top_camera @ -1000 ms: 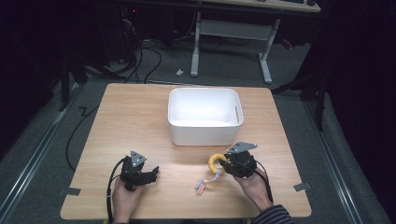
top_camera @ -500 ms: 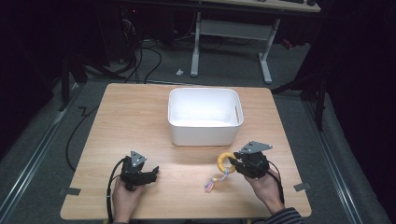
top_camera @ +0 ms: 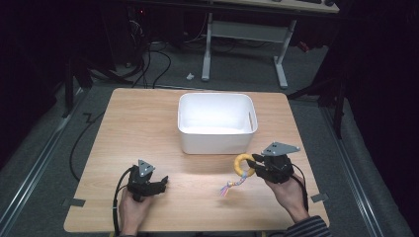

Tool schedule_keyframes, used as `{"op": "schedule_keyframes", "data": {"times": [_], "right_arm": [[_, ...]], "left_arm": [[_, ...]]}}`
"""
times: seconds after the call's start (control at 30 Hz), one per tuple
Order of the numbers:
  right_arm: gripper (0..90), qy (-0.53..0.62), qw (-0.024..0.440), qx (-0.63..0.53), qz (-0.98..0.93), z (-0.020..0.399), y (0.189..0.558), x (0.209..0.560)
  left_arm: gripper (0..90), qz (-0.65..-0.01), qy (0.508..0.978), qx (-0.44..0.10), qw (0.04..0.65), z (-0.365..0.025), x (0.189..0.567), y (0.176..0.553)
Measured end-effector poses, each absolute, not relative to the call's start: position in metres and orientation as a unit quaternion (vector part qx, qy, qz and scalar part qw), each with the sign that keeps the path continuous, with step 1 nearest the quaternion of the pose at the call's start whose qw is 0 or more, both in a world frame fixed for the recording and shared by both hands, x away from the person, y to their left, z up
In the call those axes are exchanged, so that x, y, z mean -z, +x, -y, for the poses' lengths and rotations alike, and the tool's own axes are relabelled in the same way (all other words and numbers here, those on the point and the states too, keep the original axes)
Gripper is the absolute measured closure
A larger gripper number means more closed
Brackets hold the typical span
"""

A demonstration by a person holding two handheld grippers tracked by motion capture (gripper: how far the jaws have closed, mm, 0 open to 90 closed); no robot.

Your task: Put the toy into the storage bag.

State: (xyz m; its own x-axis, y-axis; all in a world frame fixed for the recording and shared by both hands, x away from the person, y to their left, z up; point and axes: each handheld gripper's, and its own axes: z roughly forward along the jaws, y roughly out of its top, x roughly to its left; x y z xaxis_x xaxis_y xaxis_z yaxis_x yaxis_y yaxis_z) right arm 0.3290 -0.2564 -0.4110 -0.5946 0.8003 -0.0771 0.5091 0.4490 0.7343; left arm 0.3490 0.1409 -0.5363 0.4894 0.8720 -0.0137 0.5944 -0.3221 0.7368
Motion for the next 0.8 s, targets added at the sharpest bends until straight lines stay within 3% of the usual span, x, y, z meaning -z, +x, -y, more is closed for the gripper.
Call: {"op": "schedule_keyframes", "data": {"times": [0.8], "right_arm": [[70.2,0.375,0.190,-0.377,-0.825,0.246,0.366,0.344]], "left_arm": [[14.8,-0.458,0.796,-0.192,0.347,-0.139,0.537,0.350]]}}
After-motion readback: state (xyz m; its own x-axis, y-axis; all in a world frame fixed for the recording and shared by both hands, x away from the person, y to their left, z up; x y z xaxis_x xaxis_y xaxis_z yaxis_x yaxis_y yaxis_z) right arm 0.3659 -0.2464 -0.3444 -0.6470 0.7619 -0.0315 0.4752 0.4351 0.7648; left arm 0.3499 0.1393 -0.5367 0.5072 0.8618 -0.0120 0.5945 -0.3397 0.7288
